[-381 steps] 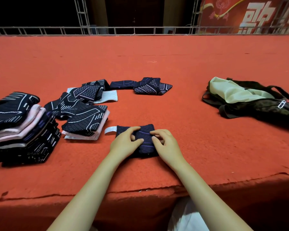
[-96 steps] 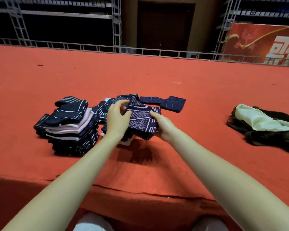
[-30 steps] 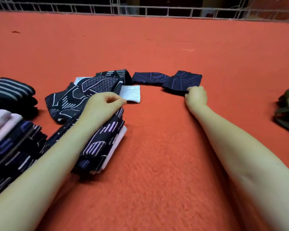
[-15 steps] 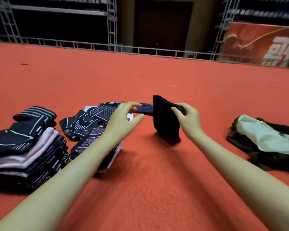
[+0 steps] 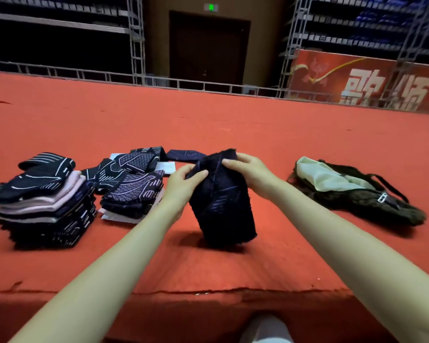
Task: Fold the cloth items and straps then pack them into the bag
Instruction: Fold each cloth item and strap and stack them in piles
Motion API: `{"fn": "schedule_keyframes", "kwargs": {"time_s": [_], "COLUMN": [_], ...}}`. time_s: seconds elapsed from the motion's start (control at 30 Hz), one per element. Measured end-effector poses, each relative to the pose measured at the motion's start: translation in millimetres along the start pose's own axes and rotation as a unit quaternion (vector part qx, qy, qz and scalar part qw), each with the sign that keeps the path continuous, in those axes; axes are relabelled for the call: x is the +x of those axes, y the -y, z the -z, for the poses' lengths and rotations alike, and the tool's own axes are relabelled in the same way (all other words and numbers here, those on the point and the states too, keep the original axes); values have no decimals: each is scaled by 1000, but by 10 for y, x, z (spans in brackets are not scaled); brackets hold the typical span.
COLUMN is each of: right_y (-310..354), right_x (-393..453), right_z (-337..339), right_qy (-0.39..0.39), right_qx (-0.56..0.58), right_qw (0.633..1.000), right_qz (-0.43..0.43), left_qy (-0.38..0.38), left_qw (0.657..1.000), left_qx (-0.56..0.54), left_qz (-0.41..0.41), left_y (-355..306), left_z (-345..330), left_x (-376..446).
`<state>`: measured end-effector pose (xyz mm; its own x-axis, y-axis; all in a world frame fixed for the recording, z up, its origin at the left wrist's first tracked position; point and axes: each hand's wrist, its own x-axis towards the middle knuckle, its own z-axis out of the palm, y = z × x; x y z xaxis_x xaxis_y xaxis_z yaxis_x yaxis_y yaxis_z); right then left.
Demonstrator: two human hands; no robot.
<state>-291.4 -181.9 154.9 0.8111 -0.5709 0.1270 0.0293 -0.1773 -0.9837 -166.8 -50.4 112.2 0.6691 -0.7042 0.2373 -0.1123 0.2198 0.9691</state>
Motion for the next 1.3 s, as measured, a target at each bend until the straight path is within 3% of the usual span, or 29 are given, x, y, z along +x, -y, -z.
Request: {"fn": "schedule_keyframes", "kwargs": {"time_s": [0.1, 0.23, 0.3, 0.4, 0.57, 0.7, 0.77, 0.8, 0.9, 0.97, 1.17, 1.3], "right_y": [-441, -978, -1059, -1000, -924, -946, -848, -804, -727, -779, -1156, -1290], "right_x": [-185, -458, -546, -518, -338, -205, -177, -164, -201, -264, -509, -545], "right_z": [42, 30, 9, 56, 205, 267, 233, 218, 185, 167, 30, 34], "right_qy": [58, 134, 99, -14, -151, -113, -120, -137, -151, -138, -161, -179], "right_qx": [-45, -164, -132, -68, -107, -273, -280, -230, 80, 144, -123, -97], "right_qw": [992, 964, 975, 990, 972, 934, 930, 940, 951, 948, 966, 968], "right_qz": [-101, -159, -151, -122, -144, -200, -207, -209, -257, -250, -161, -150], "left_qy": [-66, -125, -134, -139, -83, -6, 1, 1, -25, -38, -23, -1], "left_qw": [997, 991, 989, 989, 986, 973, 964, 960, 951, 935, 920, 935], "left_qx": [-31, -23, -27, -3, 143, 230, 267, 280, 309, 353, 392, 354], "left_qz": [27, 44, 49, 56, 28, 13, 0, -3, -8, -13, -13, -5], "left_y": [232, 460, 535, 545, 628, 784, 859, 894, 959, 993, 980, 1030], "left_z": [60, 146, 190, 255, 330, 342, 368, 386, 429, 476, 550, 581], "left_x": [-151, -309, -327, -295, -269, -354, -357, -347, -328, -330, -307, -227]}}
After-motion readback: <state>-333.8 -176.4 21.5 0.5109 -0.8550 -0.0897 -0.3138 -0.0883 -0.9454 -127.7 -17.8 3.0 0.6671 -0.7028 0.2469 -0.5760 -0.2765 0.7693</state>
